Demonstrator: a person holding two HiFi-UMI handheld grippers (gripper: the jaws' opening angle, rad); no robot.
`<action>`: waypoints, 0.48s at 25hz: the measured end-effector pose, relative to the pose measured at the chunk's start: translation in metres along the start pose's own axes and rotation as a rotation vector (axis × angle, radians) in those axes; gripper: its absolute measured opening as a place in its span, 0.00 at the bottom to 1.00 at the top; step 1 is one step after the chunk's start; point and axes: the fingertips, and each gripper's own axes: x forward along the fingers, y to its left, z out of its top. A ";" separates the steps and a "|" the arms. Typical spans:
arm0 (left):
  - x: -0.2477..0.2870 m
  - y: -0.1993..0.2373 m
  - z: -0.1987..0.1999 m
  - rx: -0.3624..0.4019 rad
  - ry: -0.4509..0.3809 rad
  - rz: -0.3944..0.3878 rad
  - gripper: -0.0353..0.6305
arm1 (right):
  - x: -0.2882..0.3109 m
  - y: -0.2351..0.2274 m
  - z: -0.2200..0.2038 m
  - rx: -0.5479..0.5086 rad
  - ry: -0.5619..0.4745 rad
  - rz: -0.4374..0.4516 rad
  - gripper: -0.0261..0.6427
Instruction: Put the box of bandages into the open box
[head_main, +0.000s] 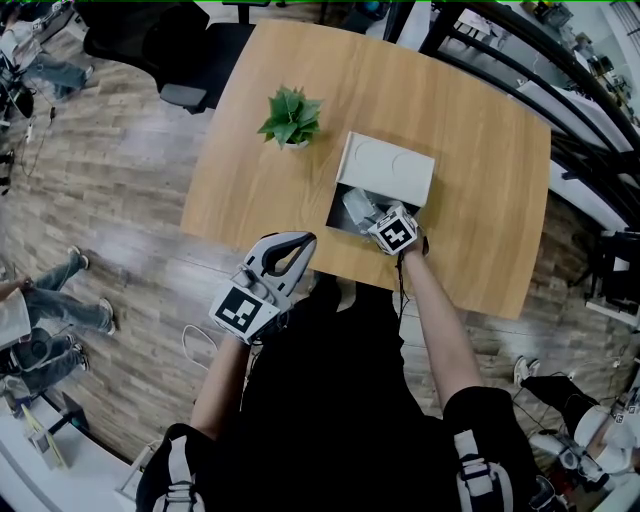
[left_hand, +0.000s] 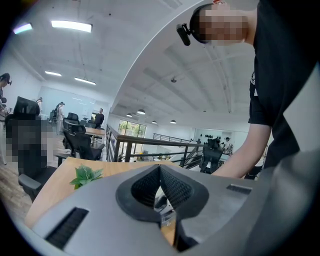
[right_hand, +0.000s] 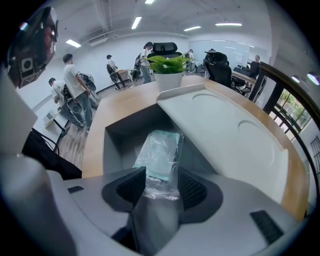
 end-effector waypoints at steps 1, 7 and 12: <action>0.000 0.000 0.000 0.001 -0.001 -0.001 0.09 | -0.002 -0.001 -0.001 0.006 0.007 -0.008 0.36; 0.000 -0.001 0.000 0.008 -0.001 -0.013 0.09 | -0.009 -0.010 -0.002 0.063 -0.027 -0.056 0.37; 0.000 -0.002 0.002 0.026 0.001 -0.024 0.09 | -0.028 -0.016 -0.004 0.159 -0.085 -0.077 0.37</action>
